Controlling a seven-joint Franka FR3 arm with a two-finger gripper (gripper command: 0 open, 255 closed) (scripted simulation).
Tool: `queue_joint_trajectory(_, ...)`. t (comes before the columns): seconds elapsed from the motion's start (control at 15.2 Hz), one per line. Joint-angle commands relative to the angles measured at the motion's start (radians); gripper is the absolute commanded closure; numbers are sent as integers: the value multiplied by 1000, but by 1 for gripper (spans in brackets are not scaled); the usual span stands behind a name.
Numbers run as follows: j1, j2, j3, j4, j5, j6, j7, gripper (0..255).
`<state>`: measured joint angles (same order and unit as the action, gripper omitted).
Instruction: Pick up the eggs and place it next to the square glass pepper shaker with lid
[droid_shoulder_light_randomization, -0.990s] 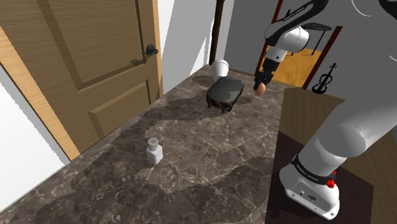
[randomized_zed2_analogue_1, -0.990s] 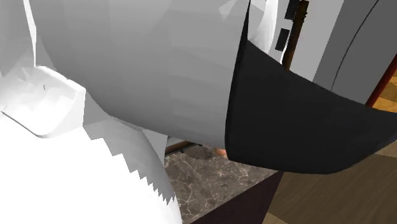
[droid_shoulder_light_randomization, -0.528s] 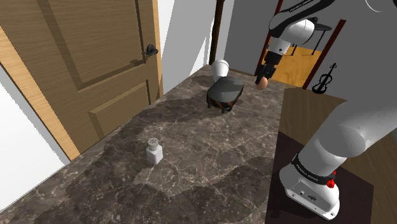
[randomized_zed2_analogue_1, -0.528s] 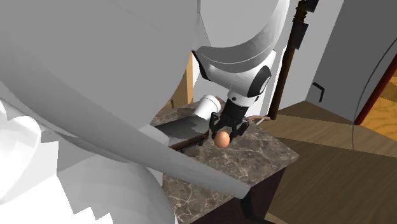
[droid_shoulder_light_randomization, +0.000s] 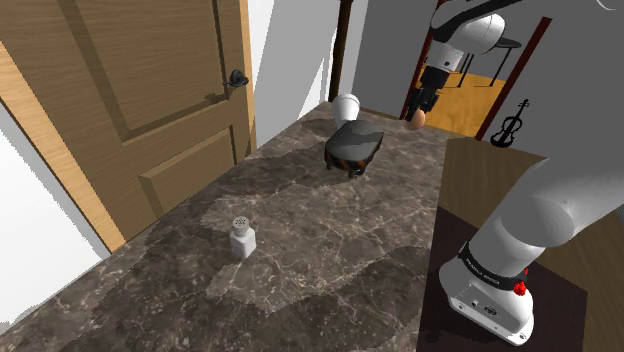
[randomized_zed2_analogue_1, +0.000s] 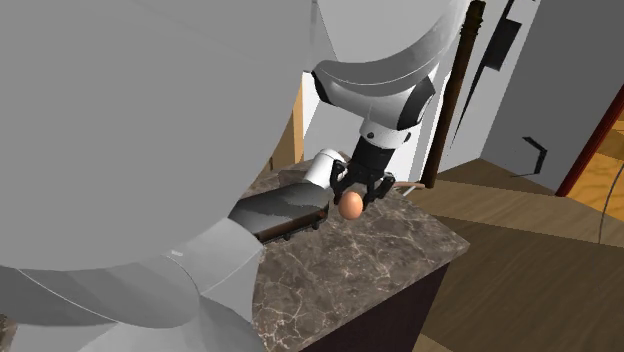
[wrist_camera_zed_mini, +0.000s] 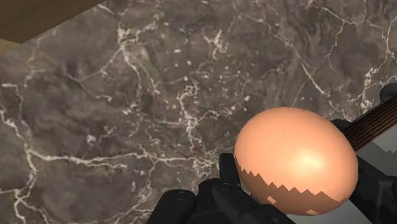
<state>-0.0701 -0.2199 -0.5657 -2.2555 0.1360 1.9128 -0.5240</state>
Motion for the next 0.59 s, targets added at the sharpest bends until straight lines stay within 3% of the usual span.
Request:
queue_joint_trajectory(0.0, -2, -14, 3, 16, -8, -27, 10, 255)
queue_joint_trajectory(0.53, -3, -45, 16, 96, -23, -131, 43, 255)
